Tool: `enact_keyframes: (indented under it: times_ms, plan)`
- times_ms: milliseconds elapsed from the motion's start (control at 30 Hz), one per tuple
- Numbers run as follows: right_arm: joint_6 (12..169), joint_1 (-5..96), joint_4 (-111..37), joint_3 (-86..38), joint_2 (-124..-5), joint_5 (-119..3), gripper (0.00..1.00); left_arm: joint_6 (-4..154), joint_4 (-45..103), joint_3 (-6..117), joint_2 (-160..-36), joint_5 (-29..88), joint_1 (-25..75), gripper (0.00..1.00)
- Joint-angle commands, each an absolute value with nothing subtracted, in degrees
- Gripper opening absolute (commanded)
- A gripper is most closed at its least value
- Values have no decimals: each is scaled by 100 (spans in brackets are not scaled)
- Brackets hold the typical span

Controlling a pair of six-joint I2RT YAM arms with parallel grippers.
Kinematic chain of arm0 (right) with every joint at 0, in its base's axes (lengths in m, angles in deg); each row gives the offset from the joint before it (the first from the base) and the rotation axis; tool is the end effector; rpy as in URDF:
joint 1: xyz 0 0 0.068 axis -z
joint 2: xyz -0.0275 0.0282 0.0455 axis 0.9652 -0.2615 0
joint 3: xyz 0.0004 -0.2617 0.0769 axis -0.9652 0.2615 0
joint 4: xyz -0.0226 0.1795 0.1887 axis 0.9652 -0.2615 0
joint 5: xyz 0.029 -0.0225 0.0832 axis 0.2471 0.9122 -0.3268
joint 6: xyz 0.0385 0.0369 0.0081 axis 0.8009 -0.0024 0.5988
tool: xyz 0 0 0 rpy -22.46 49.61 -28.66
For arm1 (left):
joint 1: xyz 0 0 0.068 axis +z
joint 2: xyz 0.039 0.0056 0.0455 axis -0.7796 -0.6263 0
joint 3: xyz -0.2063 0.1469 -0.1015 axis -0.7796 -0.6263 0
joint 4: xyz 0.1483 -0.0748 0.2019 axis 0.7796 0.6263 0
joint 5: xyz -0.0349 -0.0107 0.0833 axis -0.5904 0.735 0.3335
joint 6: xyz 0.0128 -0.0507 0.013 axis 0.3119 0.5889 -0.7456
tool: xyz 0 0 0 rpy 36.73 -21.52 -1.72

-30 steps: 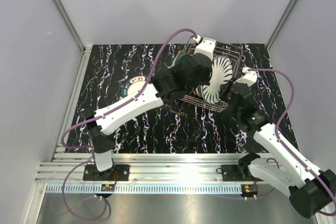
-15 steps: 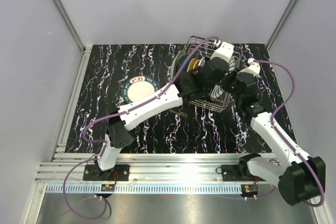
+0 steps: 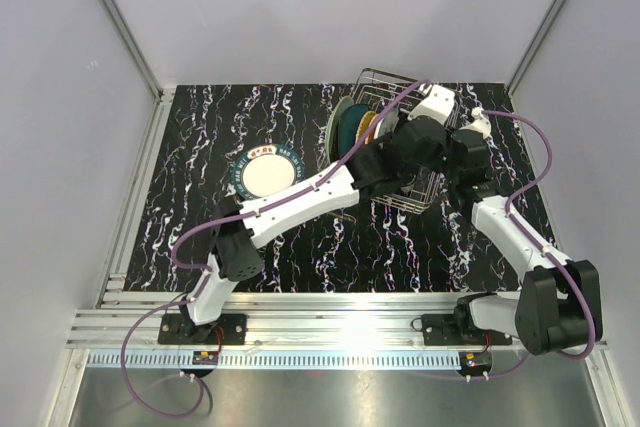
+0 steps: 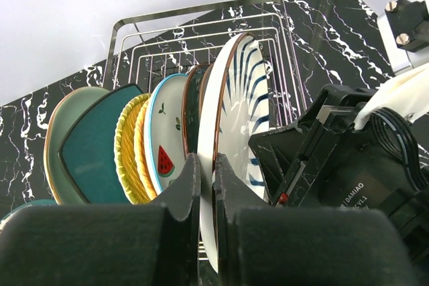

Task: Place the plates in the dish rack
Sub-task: Insert the plate into the dish rack

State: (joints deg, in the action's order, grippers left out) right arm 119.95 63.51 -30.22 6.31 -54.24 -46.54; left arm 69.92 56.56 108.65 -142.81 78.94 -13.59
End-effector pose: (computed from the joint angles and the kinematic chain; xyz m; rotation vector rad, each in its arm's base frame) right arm 0.2794 0.0534 0.2732 0.4645 1.8902 0.4844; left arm 0.2279 -0.4298 0.3891 0.4591 1.7792 -0.1796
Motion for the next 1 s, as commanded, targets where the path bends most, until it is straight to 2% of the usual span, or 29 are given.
enact_keyframes:
  times_ms: [0, 967]
  plan:
    - [12119, 6377, -2554, 485, -5539, -5051, 14, 7249, 4192, 11389, -14117, 7957, -1531, 0]
    - [12110, 6851, -2334, 160, -6312, -5719, 14, 7785, 3963, 11363, -14653, 8142, -1496, 0]
